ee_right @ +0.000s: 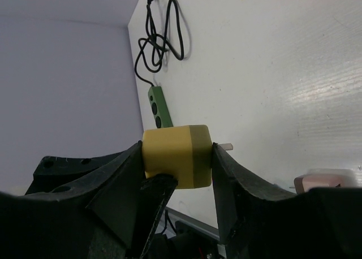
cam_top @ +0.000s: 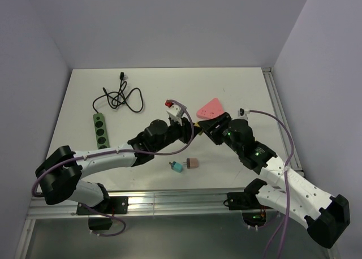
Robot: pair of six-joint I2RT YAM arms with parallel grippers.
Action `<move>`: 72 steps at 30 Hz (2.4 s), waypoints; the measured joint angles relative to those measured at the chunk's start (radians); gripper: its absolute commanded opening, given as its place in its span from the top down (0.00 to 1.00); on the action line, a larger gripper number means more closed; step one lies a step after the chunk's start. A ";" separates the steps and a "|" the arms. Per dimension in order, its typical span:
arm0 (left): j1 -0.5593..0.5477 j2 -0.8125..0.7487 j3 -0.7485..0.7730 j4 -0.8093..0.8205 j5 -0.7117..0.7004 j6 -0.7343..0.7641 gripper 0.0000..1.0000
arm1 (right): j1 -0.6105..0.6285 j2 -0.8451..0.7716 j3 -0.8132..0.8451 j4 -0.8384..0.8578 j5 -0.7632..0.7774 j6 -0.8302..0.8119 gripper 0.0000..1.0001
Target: Insert the plug
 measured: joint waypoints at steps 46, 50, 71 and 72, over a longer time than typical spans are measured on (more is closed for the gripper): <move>0.365 -0.354 -0.190 -0.010 0.683 -0.548 1.00 | 0.010 0.016 0.027 0.357 -0.635 -0.679 0.44; 0.365 -0.385 -0.213 0.007 0.702 -0.557 1.00 | 0.010 0.034 0.013 0.433 -0.678 -0.634 0.46; 0.367 -0.478 -0.240 0.016 0.720 -0.547 1.00 | 0.010 0.102 -0.042 0.627 -0.790 -0.508 0.54; 0.367 -0.478 -0.240 0.017 0.721 -0.547 1.00 | 0.010 0.109 -0.042 0.637 -0.798 -0.503 0.55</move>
